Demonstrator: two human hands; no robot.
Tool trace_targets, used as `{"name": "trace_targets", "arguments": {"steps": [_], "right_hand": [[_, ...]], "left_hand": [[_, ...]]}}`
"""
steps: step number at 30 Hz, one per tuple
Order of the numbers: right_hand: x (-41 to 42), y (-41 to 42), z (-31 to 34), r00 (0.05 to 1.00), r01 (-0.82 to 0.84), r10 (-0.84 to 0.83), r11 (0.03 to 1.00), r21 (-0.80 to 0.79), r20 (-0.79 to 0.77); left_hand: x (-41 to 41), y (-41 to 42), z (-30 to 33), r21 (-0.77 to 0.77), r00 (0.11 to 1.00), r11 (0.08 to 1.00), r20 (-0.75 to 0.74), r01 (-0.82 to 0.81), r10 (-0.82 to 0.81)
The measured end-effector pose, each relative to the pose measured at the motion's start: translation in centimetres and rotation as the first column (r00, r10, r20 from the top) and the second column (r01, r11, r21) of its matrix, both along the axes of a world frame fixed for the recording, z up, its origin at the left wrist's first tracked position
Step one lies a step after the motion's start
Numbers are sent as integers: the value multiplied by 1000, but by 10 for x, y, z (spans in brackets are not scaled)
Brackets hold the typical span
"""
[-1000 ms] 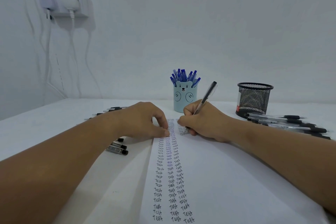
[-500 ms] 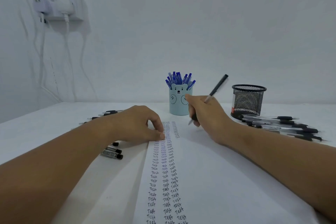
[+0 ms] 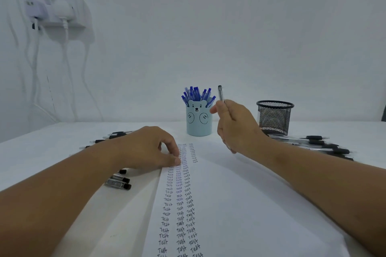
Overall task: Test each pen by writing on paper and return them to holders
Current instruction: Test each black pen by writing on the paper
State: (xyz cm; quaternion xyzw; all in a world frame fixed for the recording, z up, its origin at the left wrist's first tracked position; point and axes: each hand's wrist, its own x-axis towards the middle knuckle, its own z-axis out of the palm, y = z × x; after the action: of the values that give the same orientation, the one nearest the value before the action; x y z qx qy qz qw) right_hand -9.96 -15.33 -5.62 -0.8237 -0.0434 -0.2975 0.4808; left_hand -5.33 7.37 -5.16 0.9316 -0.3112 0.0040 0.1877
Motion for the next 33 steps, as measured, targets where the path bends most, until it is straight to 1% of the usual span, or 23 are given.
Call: {"name": "trace_targets", "arguments": {"steps": [3,4,5,6,7,9,10,12,14,16,17,20,22,25,27,29,31,33], "right_hand": [[0,-2,4,998,3,-7,997,-81,-56],[-1,-4,8,997,9,-20,991,-132,-77],[-2,-6,13,995,22,-42,978,-207,-89],[-4,-10,19,993,44,-78,947,-318,-93],[-6,-15,26,988,67,-121,892,-447,-95],[-10,-27,41,968,88,-224,733,-674,-117],[-12,-36,48,949,85,-281,662,-745,-142],[-16,-58,59,895,40,-385,573,-819,-225],[-23,-76,68,835,-13,-465,517,-856,-293],[-36,-85,75,790,-48,-527,456,-888,-314],[-39,-89,76,769,-57,-560,419,-906,-308],[-37,-98,76,738,-50,-636,283,-958,-227],[-33,-103,73,687,-50,-696,241,-969,-208],[-37,-101,70,645,-50,-742,193,-980,-179],[-42,-98,69,652,-6,-745,183,-983,-142],[-44,-89,71,686,57,-720,192,-980,-102],[-47,-71,73,734,105,-677,200,-974,-60],[-47,-43,69,800,113,-598,224,-968,-45]], "left_hand": [[0,0,0,0,1000,1000,0,-5,5],[0,0,0,2,1000,1000,6,-4,4],[0,1,0,4,1000,1000,13,-2,2],[0,2,-1,3,1000,1000,20,0,0],[1,3,-1,1,1000,1000,24,2,-2],[2,5,-2,-1,1000,1000,28,0,0],[2,4,-2,2,1000,1000,30,1,-1],[1,4,-2,12,999,1000,37,6,-7],[0,2,-1,9,999,1000,50,16,-16],[0,2,-2,5,998,1000,49,28,-28],[1,2,-2,4,998,999,46,34,-34],[1,3,0,14,998,998,32,60,-60],[5,4,-1,31,997,997,45,66,-68],[7,5,-2,21,997,998,57,58,-59],[6,4,-2,14,997,998,50,62,-63],[3,2,-1,3,997,998,50,66,-66],[4,1,-2,-12,996,999,70,51,-50],[4,0,-1,-5,997,999,68,45,-44]]}}
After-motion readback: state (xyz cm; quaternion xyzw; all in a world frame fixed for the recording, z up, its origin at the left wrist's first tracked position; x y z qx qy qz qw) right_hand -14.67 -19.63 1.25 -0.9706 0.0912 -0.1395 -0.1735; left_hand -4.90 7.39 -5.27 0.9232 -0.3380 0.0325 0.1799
